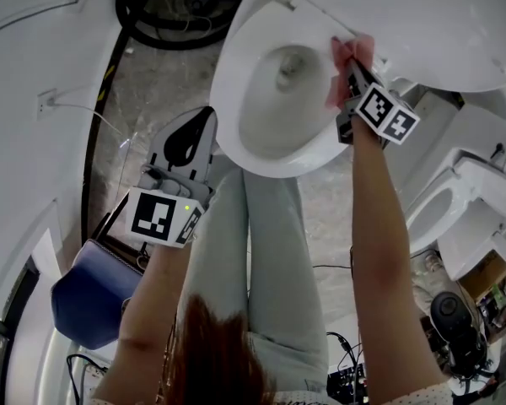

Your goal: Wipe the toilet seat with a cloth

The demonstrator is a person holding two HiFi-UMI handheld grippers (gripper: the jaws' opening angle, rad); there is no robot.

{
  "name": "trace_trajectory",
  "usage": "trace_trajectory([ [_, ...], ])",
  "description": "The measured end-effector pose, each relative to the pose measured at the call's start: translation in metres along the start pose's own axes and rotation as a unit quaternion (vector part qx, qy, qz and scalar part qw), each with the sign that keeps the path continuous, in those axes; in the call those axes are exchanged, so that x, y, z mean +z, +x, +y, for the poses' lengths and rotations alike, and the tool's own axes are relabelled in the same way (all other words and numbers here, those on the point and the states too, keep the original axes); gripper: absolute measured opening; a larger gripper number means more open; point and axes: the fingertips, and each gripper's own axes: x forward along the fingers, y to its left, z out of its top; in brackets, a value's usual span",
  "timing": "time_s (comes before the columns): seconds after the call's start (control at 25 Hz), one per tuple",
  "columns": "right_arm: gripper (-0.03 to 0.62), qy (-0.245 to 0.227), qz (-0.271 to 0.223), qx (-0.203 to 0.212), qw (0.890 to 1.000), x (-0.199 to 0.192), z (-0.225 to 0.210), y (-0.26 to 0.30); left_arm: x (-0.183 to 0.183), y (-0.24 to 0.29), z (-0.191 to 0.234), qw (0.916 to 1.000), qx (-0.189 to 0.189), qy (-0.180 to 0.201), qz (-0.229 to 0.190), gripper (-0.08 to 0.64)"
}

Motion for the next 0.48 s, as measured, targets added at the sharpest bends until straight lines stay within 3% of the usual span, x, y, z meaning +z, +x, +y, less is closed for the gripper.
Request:
trace_trajectory([
  [0.28,0.017,0.004,0.015,-0.021,1.000,-0.006,-0.019,-0.014,0.005,-0.001,-0.002,0.9999,-0.010,0.005,-0.002,0.005],
  [0.48,0.018,-0.036,0.062,0.039,0.997,-0.027,-0.004,-0.019,0.014,-0.005,-0.005,0.9997,-0.019,0.013,-0.005,0.005],
])
